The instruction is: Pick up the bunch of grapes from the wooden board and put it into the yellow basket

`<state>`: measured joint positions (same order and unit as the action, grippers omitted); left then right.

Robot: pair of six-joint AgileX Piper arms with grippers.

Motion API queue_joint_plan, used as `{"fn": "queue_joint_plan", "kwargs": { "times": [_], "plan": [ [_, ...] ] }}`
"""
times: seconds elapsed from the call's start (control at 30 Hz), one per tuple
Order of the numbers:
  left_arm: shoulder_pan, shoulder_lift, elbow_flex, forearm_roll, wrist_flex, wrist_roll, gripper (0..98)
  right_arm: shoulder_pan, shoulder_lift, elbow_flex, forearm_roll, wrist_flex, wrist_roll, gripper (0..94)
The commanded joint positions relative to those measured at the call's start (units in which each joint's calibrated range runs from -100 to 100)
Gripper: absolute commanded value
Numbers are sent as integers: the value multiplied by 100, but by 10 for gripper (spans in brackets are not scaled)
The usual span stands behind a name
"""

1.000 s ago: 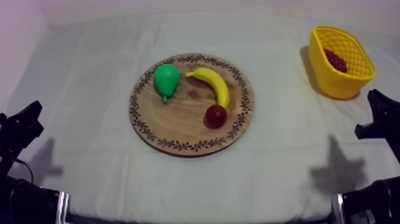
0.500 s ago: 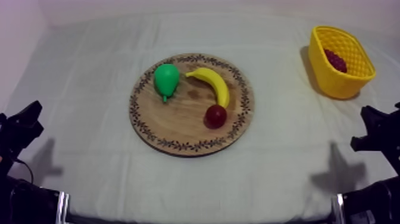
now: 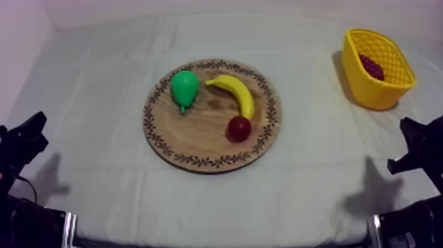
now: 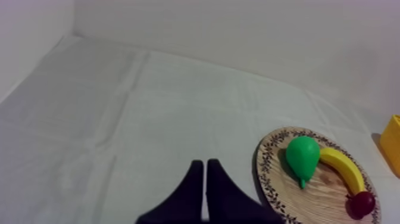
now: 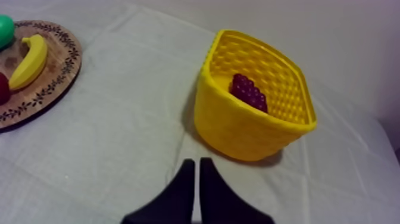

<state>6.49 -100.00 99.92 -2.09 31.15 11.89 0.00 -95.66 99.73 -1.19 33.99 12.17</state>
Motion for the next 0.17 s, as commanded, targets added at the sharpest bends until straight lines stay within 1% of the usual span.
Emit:
{"fn": "queue_joint_plan", "kwargs": {
  "times": [0.0, 0.13],
  "plan": [
    [-1, 0, -4, -4, -3, 1, 1, 0, -1, 4, 4, 5, -4, 6],
    [-1, 0, -4, -4, -3, 1, 1, 0, -1, 5, 4, 5, -4, 6]
  ]
}}
